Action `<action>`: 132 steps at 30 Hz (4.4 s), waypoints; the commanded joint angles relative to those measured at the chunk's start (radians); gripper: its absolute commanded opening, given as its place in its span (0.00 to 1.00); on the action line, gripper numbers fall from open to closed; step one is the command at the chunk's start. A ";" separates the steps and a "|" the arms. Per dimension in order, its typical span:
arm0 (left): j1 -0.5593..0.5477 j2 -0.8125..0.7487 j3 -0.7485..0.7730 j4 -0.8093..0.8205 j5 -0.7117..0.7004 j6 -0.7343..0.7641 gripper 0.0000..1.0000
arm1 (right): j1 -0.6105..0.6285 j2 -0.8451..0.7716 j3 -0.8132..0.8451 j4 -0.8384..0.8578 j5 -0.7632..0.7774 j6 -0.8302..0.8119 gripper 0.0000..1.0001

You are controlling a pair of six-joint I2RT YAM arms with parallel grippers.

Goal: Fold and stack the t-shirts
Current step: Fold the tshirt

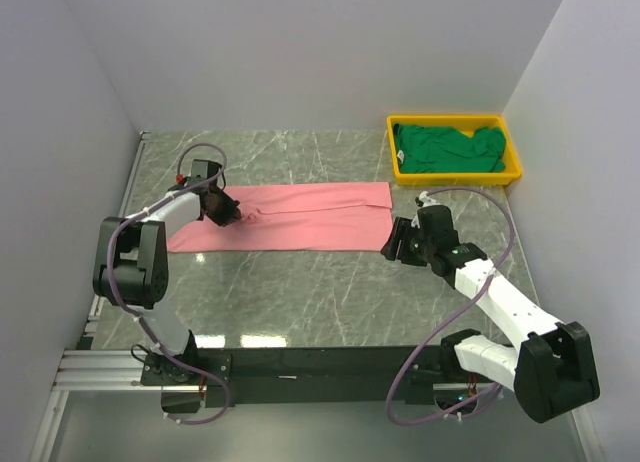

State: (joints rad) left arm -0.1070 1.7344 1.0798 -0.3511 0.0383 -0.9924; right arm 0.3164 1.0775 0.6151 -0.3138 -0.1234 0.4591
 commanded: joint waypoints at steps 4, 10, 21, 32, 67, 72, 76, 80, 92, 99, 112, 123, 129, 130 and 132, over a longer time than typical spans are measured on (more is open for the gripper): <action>-0.031 -0.111 -0.057 0.034 0.014 -0.075 0.08 | 0.004 0.001 -0.012 0.041 -0.016 -0.011 0.63; -0.056 -0.148 -0.122 0.052 0.009 -0.095 0.12 | 0.004 0.019 -0.021 0.056 -0.035 -0.013 0.63; -0.062 -0.208 -0.184 0.051 -0.021 -0.071 0.49 | 0.004 0.056 -0.028 0.073 -0.076 -0.013 0.63; 0.104 -0.314 -0.124 -0.032 -0.158 0.112 0.72 | 0.004 0.058 -0.032 0.100 -0.122 -0.022 0.62; 0.265 0.057 0.069 0.245 0.201 0.581 0.70 | 0.004 0.050 -0.060 0.113 -0.150 -0.054 0.61; 0.259 0.022 0.092 0.170 0.192 0.560 0.68 | 0.004 0.055 -0.060 0.120 -0.159 -0.050 0.61; 0.244 -0.030 0.120 0.061 0.141 0.529 0.67 | 0.003 0.055 -0.063 0.122 -0.159 -0.050 0.61; 0.242 -0.070 0.138 -0.053 0.139 0.497 0.66 | 0.004 0.056 -0.066 0.127 -0.159 -0.050 0.61; 0.276 -0.093 0.169 -0.262 -0.268 0.348 0.66 | 0.004 0.044 -0.066 0.122 -0.157 -0.051 0.61; 0.271 -0.173 0.112 -0.157 -0.131 0.363 0.48 | 0.030 0.099 -0.043 0.235 -0.286 -0.022 0.54; 0.257 0.039 0.193 -0.123 0.005 0.374 0.20 | 0.292 0.654 0.426 0.562 -0.486 0.197 0.43; 0.274 0.235 0.316 -0.180 -0.153 0.354 0.16 | 0.420 1.042 0.777 0.835 -0.529 0.366 0.37; 0.273 0.235 0.276 -0.158 -0.159 0.359 0.18 | 0.440 1.214 0.943 0.941 -0.502 0.470 0.37; 0.274 0.234 0.272 -0.155 -0.161 0.359 0.18 | 0.444 1.257 0.969 0.941 -0.496 0.478 0.37; 0.273 0.229 0.269 -0.147 -0.163 0.359 0.18 | 0.447 1.300 1.049 0.915 -0.481 0.489 0.38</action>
State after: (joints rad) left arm 0.1612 1.9690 1.3613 -0.5148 -0.0879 -0.6296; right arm 0.7574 2.3356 1.5505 0.5316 -0.6300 0.8986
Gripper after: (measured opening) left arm 0.176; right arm 0.375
